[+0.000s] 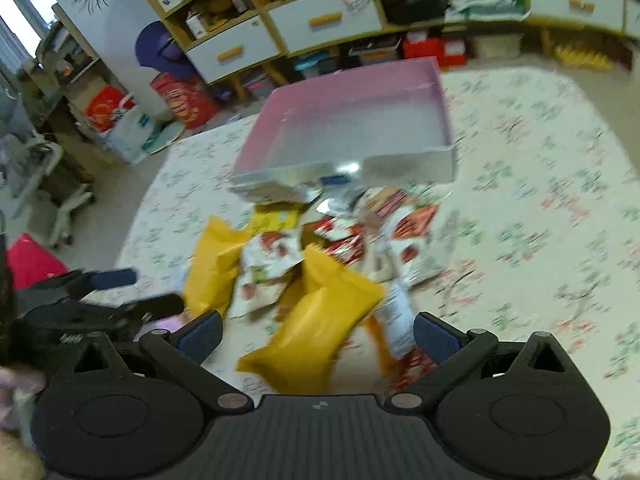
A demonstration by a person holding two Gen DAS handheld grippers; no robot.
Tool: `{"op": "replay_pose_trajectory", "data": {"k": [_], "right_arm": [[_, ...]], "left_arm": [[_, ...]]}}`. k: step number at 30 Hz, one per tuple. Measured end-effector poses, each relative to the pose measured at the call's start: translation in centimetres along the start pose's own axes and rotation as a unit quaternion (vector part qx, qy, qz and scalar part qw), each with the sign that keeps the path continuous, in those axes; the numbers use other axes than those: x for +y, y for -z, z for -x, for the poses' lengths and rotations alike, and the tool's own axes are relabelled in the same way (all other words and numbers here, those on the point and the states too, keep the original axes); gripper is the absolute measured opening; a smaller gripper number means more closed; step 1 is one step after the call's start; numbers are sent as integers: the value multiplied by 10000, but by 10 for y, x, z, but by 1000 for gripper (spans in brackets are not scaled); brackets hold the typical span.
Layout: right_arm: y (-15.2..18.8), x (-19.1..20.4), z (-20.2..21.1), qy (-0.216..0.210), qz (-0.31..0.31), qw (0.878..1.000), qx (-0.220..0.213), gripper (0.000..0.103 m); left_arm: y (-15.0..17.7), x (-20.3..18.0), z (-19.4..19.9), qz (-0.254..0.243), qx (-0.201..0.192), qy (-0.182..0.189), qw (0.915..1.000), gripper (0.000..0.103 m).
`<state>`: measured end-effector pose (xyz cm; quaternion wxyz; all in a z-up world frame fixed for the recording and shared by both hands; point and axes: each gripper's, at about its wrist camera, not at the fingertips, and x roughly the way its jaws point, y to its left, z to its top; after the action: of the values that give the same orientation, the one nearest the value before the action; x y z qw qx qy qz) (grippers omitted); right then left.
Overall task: Organize snacks
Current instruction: 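Grasp a yellow pastry bag with the left gripper while the right grasps another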
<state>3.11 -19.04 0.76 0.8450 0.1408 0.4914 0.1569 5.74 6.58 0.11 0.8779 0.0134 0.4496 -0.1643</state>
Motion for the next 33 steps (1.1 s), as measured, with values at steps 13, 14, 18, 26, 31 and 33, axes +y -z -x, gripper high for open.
{"op": "replay_pose_trajectory", "data": {"k": [13, 14, 18, 26, 31, 33], "right_arm": [[5, -11, -42, -287, -972, 9926, 667, 52], [5, -11, -44, -293, -1018, 9921, 677, 50], [4, -11, -52, -286, -1138, 9904, 725, 42], [9, -13, -65, -187, -1209, 9892, 809, 17], [11, -14, -61, -119, -1218, 9899, 720, 10], [11, -14, -59, -97, -1151, 9909, 690, 8]], "left_arm": [[5, -9, -23, -503, 69, 405, 9979, 56], [6, -9, -25, -514, 73, 390, 9979, 55], [7, -9, -29, -576, 62, 295, 9979, 54], [9, -8, -44, -582, 163, -60, 9982, 54], [12, -11, -52, -554, 130, -261, 9980, 45], [12, -12, -53, -508, 136, -291, 9982, 41]]}}
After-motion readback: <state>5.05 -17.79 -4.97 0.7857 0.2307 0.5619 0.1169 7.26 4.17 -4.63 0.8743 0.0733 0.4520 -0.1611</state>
